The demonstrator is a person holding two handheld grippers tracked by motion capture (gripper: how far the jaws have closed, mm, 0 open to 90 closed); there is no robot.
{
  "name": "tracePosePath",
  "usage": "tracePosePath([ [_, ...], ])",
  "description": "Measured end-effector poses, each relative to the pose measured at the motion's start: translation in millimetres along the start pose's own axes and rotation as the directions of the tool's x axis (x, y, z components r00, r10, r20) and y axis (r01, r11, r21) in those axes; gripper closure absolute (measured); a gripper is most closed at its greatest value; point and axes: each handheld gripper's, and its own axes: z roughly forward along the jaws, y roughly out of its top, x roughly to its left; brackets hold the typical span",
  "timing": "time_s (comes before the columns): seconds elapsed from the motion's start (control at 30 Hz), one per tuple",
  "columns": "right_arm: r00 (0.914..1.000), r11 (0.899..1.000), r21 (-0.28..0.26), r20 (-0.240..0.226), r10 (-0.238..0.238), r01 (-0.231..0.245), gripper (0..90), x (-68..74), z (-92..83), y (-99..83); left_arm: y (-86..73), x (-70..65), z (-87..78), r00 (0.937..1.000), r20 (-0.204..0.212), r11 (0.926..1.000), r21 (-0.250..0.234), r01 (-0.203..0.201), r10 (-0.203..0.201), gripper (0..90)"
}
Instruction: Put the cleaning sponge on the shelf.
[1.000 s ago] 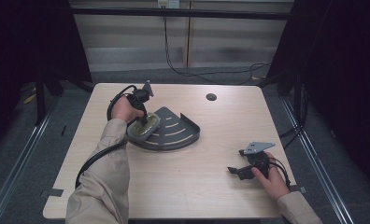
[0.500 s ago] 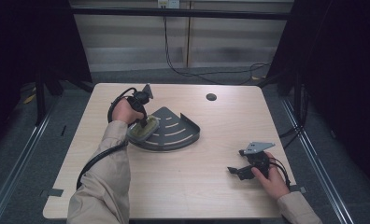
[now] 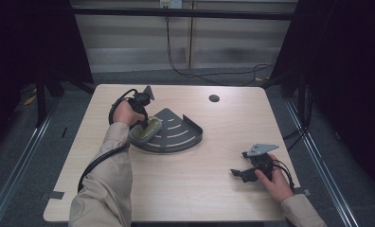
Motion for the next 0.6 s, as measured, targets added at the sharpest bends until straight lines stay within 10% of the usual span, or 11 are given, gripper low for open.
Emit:
tracePosePath([
  [0.6, 1.0000, 1.000, 0.000, 0.000, 0.000, 0.000, 11.4, 0.0, 0.0, 0.0, -1.4, -0.4, 1.1, 0.9998, -0.014, 0.9998, 0.009, 0.017, -0.017, 65.5],
])
